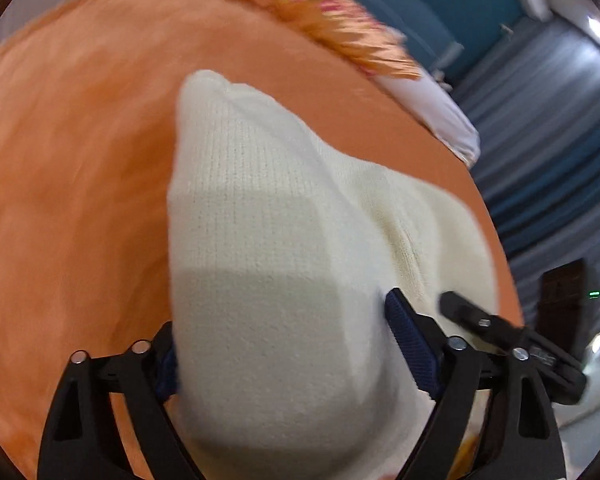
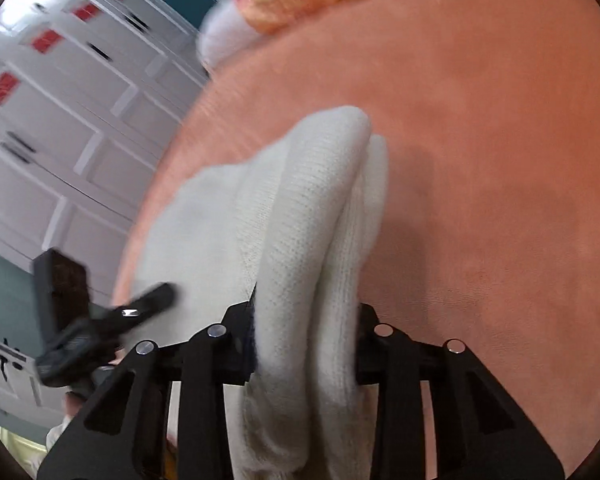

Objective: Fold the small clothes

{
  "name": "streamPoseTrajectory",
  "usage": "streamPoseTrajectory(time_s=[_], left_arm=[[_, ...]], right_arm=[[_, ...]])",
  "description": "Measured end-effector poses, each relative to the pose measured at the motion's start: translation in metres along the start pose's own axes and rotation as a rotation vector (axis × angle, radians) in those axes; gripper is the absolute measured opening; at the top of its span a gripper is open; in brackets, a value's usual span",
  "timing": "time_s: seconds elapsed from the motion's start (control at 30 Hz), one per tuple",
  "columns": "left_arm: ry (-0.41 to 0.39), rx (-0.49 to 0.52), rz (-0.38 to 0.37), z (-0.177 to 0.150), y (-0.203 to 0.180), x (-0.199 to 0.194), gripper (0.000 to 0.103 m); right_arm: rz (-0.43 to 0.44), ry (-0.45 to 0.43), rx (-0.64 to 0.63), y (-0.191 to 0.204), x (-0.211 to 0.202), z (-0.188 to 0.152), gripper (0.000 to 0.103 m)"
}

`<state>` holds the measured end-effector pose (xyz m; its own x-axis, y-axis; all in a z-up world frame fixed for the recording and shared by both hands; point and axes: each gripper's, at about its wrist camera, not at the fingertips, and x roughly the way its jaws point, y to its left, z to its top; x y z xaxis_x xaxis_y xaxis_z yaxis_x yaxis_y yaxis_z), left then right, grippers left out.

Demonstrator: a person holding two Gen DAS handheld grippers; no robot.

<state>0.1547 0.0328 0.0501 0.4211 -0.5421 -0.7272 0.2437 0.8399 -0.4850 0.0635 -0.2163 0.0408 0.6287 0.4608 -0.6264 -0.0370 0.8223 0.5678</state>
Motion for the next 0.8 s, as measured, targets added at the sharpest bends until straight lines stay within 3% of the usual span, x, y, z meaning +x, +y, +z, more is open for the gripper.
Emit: streamPoseTrajectory(time_s=[0.07, 0.1, 0.17, 0.23, 0.33, 0.4, 0.5, 0.6, 0.67, 0.8], left_arm=[[-0.01, 0.067, 0.002, 0.002, -0.01, 0.009, 0.073], [-0.004, 0.105, 0.042, 0.002, -0.016, 0.02, 0.074], [0.025, 0.119, 0.131, 0.002, -0.017, 0.037, 0.079], [0.0, 0.087, 0.16, 0.001, -0.022, 0.028, 0.079], [-0.091, 0.151, 0.272, -0.011, -0.038, -0.006, 0.077], [-0.117, 0.19, 0.321, -0.024, -0.047, -0.022, 0.077], [-0.106, 0.206, 0.39, -0.051, -0.051, -0.04, 0.077], [-0.103, 0.191, 0.425, -0.069, -0.05, -0.047, 0.077], [-0.094, 0.173, 0.435, -0.075, -0.048, -0.045, 0.077], [-0.031, 0.156, 0.456, -0.085, -0.044, -0.033, 0.077]], right_arm=[[-0.095, -0.03, -0.024, -0.004, -0.004, -0.006, 0.033], [-0.131, -0.013, -0.005, -0.014, 0.002, -0.009, 0.033], [-0.182, 0.058, 0.08, -0.041, 0.022, -0.011, 0.046], [-0.135, 0.038, 0.164, -0.054, 0.015, -0.008, 0.047], [-0.295, -0.022, 0.033, -0.025, -0.019, -0.002, 0.047], [-0.334, -0.055, -0.055, -0.009, -0.04, -0.008, 0.045], [-0.285, -0.033, -0.119, 0.007, -0.065, -0.033, 0.042], [-0.28, 0.04, -0.153, 0.013, -0.055, -0.057, 0.042], [-0.282, 0.061, -0.143, 0.006, -0.043, -0.051, 0.043], [-0.16, 0.084, -0.001, -0.014, -0.024, -0.014, 0.044]])
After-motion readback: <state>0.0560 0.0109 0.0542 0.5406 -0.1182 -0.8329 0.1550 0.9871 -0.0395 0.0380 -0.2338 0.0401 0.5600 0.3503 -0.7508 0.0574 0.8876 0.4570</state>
